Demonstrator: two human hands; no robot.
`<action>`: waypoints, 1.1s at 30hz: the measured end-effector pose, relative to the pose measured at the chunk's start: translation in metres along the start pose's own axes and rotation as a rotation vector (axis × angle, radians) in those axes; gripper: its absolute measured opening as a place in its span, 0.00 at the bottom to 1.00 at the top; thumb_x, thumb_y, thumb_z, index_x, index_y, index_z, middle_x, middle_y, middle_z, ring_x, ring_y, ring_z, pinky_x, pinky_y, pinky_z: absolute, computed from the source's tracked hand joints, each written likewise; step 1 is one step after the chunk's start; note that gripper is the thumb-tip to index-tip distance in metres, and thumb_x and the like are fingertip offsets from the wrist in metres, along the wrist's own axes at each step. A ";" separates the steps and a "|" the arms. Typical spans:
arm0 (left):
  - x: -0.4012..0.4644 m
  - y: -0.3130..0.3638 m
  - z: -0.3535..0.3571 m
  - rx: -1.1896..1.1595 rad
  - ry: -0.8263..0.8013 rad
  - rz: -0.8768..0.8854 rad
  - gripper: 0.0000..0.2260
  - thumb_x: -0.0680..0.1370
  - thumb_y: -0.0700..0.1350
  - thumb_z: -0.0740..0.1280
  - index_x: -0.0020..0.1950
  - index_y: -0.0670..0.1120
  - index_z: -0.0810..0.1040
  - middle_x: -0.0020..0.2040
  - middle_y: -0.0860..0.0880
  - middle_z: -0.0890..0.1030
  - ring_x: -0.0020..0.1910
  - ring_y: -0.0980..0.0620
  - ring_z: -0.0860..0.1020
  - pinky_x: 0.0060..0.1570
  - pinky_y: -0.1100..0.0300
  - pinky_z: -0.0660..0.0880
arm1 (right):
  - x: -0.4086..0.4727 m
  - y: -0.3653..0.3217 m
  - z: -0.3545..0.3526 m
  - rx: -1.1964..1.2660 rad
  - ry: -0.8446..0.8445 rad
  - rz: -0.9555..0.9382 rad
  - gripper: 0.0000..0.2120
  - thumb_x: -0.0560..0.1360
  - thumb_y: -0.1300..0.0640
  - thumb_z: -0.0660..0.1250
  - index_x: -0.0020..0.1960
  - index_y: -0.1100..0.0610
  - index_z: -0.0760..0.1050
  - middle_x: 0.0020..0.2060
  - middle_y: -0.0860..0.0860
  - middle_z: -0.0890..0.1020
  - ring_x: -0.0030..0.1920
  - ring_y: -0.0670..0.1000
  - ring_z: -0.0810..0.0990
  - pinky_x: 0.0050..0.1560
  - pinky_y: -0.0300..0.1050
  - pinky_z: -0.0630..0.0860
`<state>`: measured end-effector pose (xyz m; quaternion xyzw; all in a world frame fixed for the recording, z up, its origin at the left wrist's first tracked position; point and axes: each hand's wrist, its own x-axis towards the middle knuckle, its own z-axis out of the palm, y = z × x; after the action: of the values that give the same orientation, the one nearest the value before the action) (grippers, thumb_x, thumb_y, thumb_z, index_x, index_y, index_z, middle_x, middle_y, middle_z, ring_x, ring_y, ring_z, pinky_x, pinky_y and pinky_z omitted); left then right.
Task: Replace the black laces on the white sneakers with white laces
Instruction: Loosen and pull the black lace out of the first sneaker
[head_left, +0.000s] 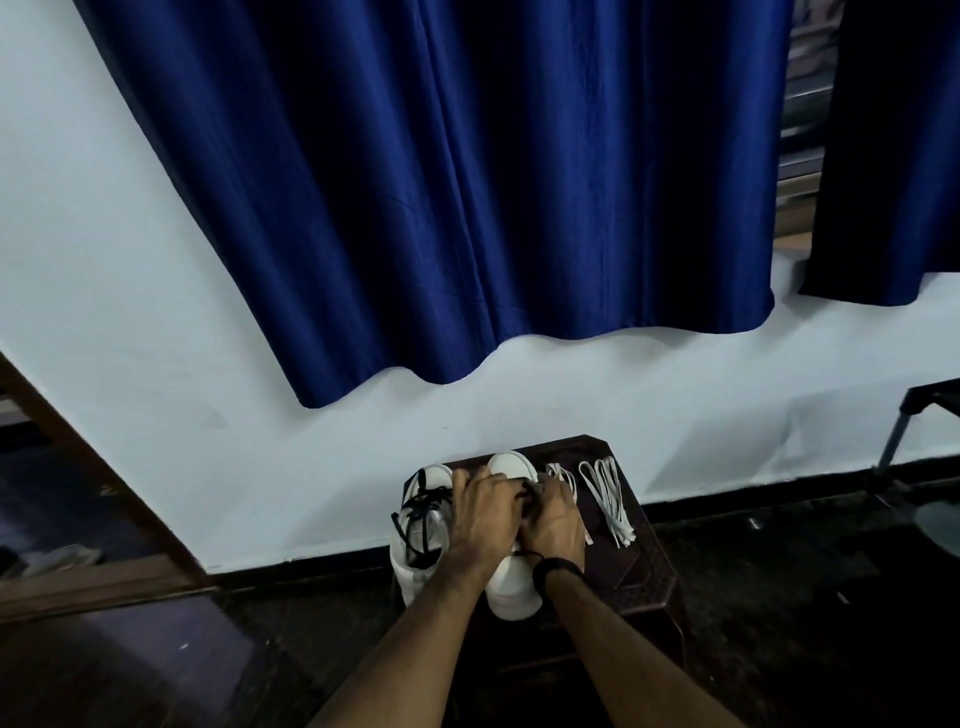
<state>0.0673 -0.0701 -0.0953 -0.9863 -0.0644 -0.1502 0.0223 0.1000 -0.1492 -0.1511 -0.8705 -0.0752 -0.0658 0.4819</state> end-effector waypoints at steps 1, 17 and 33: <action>0.001 0.001 -0.002 0.014 -0.017 -0.003 0.11 0.78 0.51 0.60 0.52 0.54 0.82 0.48 0.51 0.83 0.55 0.50 0.74 0.55 0.51 0.61 | 0.000 0.000 0.000 0.000 -0.006 -0.001 0.20 0.74 0.60 0.64 0.65 0.59 0.72 0.60 0.57 0.76 0.56 0.60 0.78 0.51 0.53 0.75; -0.004 -0.021 -0.011 -0.463 0.535 -0.605 0.04 0.75 0.37 0.64 0.44 0.46 0.75 0.40 0.47 0.81 0.42 0.40 0.79 0.44 0.50 0.68 | -0.001 -0.006 -0.005 -0.104 0.012 -0.012 0.21 0.72 0.64 0.62 0.64 0.57 0.70 0.59 0.58 0.75 0.55 0.62 0.77 0.47 0.53 0.75; -0.018 -0.018 0.007 -0.132 0.269 -0.531 0.35 0.63 0.51 0.70 0.68 0.46 0.66 0.56 0.48 0.72 0.57 0.45 0.72 0.54 0.47 0.68 | 0.011 -0.014 -0.001 -0.768 0.008 -0.618 0.05 0.65 0.47 0.72 0.39 0.46 0.81 0.33 0.47 0.81 0.43 0.54 0.78 0.52 0.54 0.62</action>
<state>0.0503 -0.0536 -0.1070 -0.9056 -0.3064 -0.2838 -0.0738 0.1083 -0.1420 -0.1365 -0.9220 -0.2983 -0.2320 0.0842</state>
